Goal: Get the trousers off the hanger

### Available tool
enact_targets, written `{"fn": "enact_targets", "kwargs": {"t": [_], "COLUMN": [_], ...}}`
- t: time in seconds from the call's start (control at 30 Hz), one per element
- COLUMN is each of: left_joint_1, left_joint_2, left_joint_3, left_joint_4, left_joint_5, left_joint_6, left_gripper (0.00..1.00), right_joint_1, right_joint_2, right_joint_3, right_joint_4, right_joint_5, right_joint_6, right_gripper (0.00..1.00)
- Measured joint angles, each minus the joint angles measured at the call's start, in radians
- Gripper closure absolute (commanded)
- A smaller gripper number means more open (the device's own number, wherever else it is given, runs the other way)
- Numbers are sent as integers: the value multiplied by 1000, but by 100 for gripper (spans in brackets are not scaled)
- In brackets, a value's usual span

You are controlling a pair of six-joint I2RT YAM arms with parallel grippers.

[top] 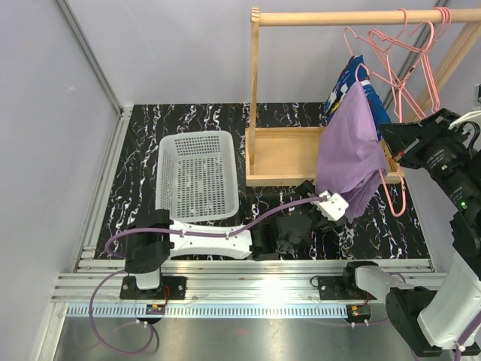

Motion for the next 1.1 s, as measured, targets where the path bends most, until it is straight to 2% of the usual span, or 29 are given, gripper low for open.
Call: {"fn": "enact_targets", "kwargs": {"t": [0.13, 0.47, 1.1], "left_joint_1": [7, 4, 37], "left_joint_2": [-2, -84, -93], "left_joint_3": [-2, -117, -146], "left_joint_4": [-11, -41, -42], "left_joint_5": [28, 137, 192], "left_joint_6": [2, -47, -69], "left_gripper": [1, 1, 1], "right_joint_1": [0, 0, 0], "right_joint_2": [-5, 58, 87], "right_joint_3": [-18, -8, 8], "right_joint_4": [1, 0, 0], "right_joint_5": [0, 8, 7], "right_joint_6": [-6, -19, -30], "right_gripper": [100, 100, 100]}}
